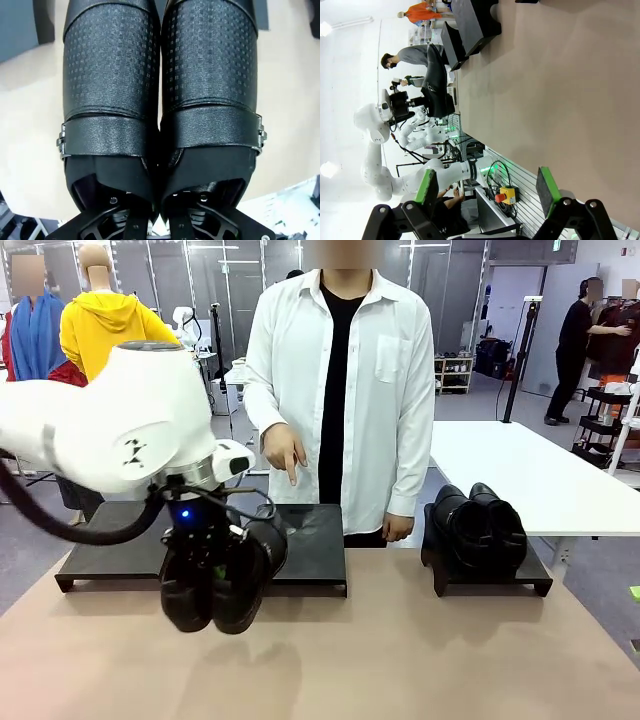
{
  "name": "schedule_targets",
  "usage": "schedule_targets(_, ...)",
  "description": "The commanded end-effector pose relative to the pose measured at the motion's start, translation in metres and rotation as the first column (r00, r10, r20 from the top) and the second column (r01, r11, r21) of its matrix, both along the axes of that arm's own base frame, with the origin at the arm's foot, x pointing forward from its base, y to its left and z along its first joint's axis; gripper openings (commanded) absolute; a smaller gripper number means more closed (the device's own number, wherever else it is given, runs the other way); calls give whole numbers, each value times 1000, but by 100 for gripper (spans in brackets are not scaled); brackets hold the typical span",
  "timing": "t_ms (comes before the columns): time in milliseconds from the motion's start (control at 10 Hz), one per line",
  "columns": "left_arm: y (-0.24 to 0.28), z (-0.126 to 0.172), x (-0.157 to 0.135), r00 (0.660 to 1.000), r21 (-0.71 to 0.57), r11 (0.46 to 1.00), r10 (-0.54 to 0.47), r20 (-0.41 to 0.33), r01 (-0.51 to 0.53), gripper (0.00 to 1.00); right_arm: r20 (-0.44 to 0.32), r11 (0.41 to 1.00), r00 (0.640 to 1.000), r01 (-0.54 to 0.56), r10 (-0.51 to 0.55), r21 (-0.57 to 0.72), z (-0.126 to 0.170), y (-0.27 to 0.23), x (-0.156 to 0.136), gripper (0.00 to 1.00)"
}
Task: Place the shoes on the stand as instructed by the person.
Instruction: Pick up another pair of Shoes and place it on the Shoes Stand indicated by the person.
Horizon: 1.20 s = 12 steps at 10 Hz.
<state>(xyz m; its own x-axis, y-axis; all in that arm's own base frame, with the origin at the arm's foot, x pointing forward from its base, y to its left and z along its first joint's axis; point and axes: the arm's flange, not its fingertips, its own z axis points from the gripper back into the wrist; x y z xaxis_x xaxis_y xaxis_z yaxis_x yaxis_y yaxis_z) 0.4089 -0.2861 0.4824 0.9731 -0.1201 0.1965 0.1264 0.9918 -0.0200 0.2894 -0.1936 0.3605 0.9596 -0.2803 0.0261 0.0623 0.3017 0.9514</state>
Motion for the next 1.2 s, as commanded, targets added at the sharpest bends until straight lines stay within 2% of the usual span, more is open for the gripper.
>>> schedule_targets(0, -25, 15, 30, 998, 29, 1000, 10, 64, -11, 0, 9, 1000, 1000, 2, -2, -14, 0, 0, -2, 100)
schedule_targets(400, -57, 13, 79, 981, -8, 998, 64, 183, -63, 0, 9, 1000, 1000, 2, -2, -14, 0, 0, -2, 100)
schedule_targets(500, -61, 9, 93, 979, -31, 999, 29, 201, -24, 0, 9, 1000, 1000, 2, -2, -14, 0, 0, -2, 100)
schedule_targets(800, -74, -2, 127, 973, -33, 999, 6, 229, 1, 0, 9, 1000, 1000, 2, -2, -14, 0, 0, -2, 100)
schedule_targets(900, -81, -3, 139, 965, -39, 999, 17, 263, -7, 0, 9, 1000, 1000, 2, -2, -14, 0, 0, -2, 100)
schedule_targets(1100, -86, -9, 158, 963, -57, 997, 62, 262, -49, 0, 9, 1000, 1000, 2, -2, -14, 0, 0, -2, 100)
